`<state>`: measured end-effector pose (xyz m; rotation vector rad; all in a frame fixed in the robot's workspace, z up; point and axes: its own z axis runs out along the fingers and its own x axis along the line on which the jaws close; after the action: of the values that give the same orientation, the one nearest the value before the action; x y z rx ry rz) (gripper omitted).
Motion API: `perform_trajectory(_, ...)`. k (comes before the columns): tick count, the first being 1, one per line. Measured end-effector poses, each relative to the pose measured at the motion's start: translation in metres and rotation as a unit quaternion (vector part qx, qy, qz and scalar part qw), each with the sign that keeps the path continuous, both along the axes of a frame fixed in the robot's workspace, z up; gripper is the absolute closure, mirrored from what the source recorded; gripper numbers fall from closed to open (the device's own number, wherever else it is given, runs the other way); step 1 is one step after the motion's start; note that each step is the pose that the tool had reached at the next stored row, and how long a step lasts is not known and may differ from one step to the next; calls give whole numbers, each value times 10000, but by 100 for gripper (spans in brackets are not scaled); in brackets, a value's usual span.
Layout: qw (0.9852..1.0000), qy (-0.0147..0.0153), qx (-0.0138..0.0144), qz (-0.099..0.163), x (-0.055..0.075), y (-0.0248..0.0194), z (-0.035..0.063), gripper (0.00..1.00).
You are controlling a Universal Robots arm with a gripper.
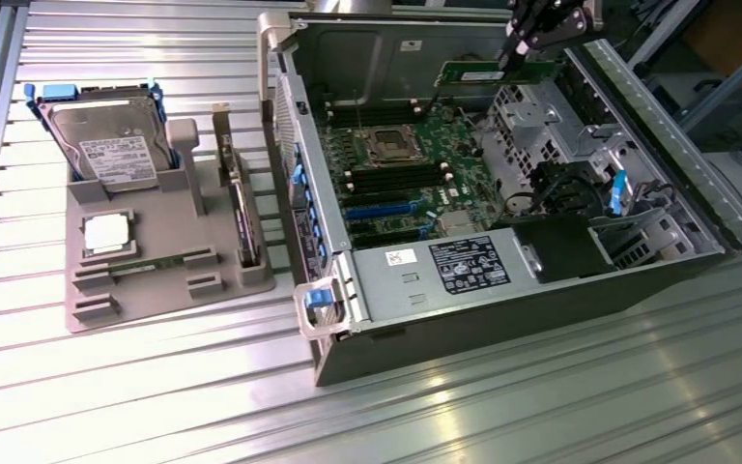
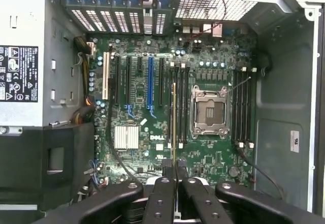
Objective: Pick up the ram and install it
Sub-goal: 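Pick up the ram and move it above insertion slot, then insert the ram into the slot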
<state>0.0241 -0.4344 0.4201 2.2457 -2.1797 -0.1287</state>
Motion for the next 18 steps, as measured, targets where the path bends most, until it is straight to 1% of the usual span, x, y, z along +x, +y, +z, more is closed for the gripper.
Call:
perform_trajectory(2,10000,0,-1,0,0,0,-59,88)
perform_trajectory(5,10000,0,-1,0,0,0,-109,88)
perform_trajectory(15,10000,0,-1,0,0,0,-113,88)
perform_trajectory(18,10000,0,0,0,0,0,-132,88)
